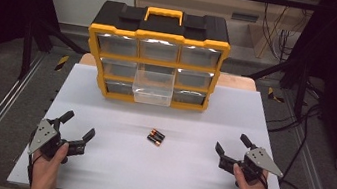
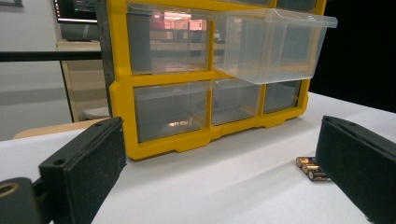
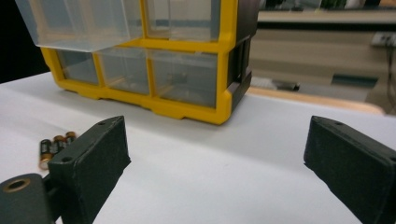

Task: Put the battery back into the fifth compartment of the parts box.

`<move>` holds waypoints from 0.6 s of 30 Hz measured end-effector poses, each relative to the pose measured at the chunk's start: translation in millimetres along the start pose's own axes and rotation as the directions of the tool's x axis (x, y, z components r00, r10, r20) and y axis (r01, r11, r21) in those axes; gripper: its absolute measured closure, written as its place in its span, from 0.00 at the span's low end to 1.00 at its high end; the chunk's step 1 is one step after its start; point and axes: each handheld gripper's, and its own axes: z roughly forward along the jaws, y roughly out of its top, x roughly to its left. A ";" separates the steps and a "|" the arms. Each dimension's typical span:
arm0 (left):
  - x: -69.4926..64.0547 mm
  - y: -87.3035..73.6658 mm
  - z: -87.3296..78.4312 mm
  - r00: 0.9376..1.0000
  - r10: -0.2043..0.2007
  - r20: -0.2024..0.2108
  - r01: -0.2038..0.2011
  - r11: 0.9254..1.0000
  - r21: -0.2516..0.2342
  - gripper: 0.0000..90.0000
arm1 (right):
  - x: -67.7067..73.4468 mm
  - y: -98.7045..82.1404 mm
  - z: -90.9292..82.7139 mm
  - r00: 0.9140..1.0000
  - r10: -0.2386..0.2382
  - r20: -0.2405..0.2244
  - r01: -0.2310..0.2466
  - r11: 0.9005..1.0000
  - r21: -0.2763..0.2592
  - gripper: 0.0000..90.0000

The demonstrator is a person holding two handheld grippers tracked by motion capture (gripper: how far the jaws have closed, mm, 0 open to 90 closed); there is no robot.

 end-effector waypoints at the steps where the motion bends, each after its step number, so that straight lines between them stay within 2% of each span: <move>1: 0.0 -0.2 0.3 1.000 -0.002 0.000 0.002 1.000 0.000 0.02 | -0.1 -0.5 1.2 1.000 0.017 -0.012 -0.016 1.000 0.017 0.07; 3: 0.3 -1.0 1.5 1.000 -0.002 0.001 0.002 1.000 0.001 0.02 | 1.4 -0.5 2.0 0.999 0.043 -0.021 -0.042 0.998 0.056 0.07; 5: 0.3 -1.8 2.8 1.000 0.003 0.003 -0.003 1.000 0.008 0.02 | 1.9 -1.1 3.7 0.998 0.047 -0.035 -0.044 0.996 0.082 0.06; 14: -0.1 -2.8 4.7 1.000 -0.003 0.002 0.003 1.000 0.019 0.02 | 6.0 -2.5 9.3 1.000 0.017 -0.026 -0.012 0.986 0.166 0.06; 15: -0.5 -2.9 4.9 1.000 0.005 0.001 -0.005 1.000 0.023 0.02 | 12.2 -1.2 14.1 1.000 -0.004 -0.011 0.006 0.976 0.217 0.07; 18: -1.6 -4.0 6.6 1.000 0.002 0.013 -0.002 1.000 0.031 0.02 | 25.5 2.1 22.4 0.999 -0.042 -0.032 0.050 0.963 0.265 0.09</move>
